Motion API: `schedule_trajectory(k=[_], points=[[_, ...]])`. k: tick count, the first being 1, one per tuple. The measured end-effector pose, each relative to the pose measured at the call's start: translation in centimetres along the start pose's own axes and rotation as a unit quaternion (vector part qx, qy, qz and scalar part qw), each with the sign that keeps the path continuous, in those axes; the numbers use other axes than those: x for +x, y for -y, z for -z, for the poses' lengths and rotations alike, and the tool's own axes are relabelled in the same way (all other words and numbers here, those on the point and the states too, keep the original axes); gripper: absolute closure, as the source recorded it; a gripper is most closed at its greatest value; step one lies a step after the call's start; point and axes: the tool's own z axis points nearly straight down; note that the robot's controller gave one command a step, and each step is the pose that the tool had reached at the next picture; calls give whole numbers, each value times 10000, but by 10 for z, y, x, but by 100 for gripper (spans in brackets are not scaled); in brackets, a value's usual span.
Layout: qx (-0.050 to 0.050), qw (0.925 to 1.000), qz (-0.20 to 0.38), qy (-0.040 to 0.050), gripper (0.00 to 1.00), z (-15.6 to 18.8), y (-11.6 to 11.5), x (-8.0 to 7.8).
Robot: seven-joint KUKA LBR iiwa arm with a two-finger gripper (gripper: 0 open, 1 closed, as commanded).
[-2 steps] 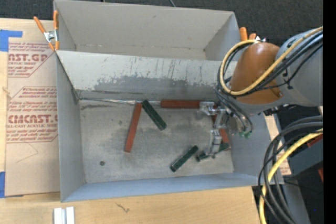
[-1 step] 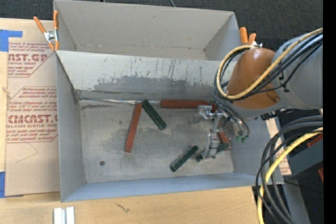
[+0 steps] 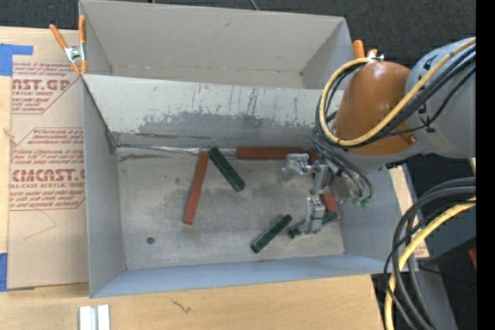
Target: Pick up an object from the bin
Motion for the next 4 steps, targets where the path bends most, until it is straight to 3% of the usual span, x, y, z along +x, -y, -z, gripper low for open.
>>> schedule_trajectory(k=[1, 2, 3, 4], points=[[15, 9977, 676, 82, 0, 11, -10, 19], [6, 9954, 958, 43, 100, -56, -32, 33], [6, 9954, 959, 43, 100, -56, -32, 33], [13, 9917, 1287, 56, 100, 102, -16, 6]])
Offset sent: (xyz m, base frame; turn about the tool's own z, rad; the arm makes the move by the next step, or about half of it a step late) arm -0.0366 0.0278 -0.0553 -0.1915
